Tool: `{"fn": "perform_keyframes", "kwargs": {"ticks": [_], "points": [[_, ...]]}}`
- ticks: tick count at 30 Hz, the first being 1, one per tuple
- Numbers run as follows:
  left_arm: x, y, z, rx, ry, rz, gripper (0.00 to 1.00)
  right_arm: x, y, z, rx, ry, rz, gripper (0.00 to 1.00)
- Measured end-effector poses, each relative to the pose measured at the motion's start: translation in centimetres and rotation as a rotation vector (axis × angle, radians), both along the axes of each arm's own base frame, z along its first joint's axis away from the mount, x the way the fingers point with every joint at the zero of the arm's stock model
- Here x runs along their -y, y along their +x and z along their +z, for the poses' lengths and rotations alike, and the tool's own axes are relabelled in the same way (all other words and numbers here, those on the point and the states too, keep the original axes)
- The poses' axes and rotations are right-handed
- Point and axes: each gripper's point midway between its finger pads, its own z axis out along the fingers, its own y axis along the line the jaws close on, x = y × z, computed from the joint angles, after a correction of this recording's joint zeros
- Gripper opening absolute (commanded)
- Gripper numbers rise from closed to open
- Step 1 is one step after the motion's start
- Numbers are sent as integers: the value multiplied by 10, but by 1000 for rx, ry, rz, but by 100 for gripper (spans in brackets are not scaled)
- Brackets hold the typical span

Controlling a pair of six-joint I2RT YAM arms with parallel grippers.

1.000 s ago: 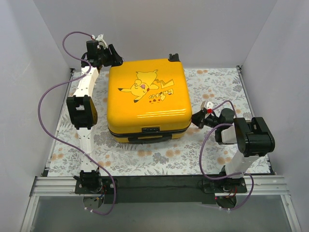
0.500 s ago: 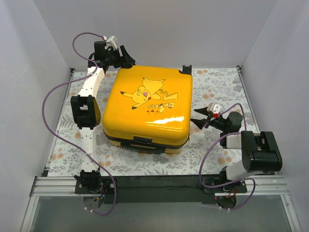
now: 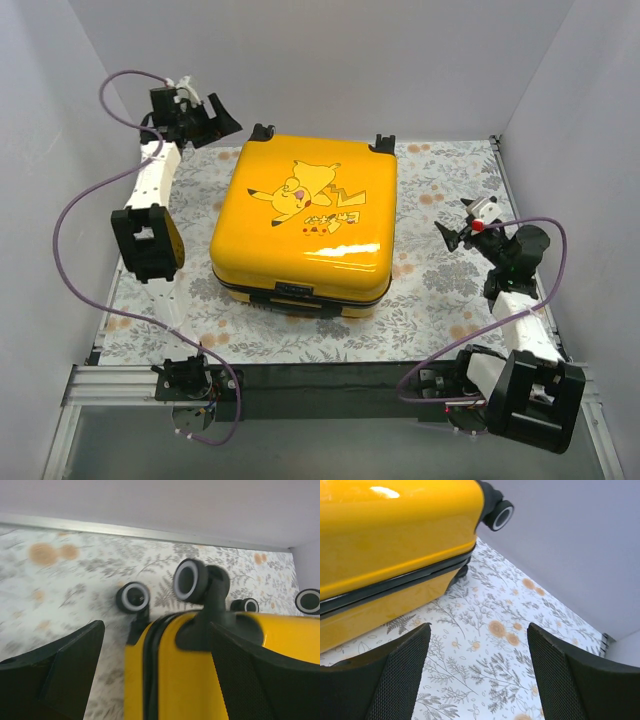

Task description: Pack the luggage

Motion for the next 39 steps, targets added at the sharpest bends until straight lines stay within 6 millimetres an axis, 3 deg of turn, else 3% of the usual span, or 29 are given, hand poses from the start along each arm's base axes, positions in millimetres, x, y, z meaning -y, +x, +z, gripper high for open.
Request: {"fn": "perform_keyframes", "kwargs": {"ticks": [5, 8, 10, 12, 17, 20, 23, 29, 34, 39], "points": [[-86, -60, 43, 50, 64, 157, 83, 14, -12, 27, -83, 10, -109, 86], [-112, -109, 50, 64, 140, 199, 81, 18, -23, 30, -175, 29, -158, 91], [-107, -140, 44, 61, 203, 159, 81, 20, -32, 22, -259, 48, -181, 99], [-93, -168, 29, 47, 264, 72, 81, 20, -41, 7, -363, 74, -199, 98], [-68, -234, -34, -54, 365, -134, 79, 15, -61, -24, -576, 131, -212, 98], [-53, -266, -63, -116, 374, -244, 78, 13, -68, -31, -643, 148, -220, 98], [-48, -280, -72, -107, 428, -292, 78, 15, -69, -26, -656, 149, -234, 98], [-32, -295, -56, -35, 478, -354, 78, 19, -65, -3, -621, 146, -260, 98], [-20, -307, -57, -55, 433, -410, 79, 21, -63, 8, -607, 158, -275, 98], [-20, -304, -42, -80, 397, -371, 86, 24, -58, 19, -594, 167, -294, 99]]}}
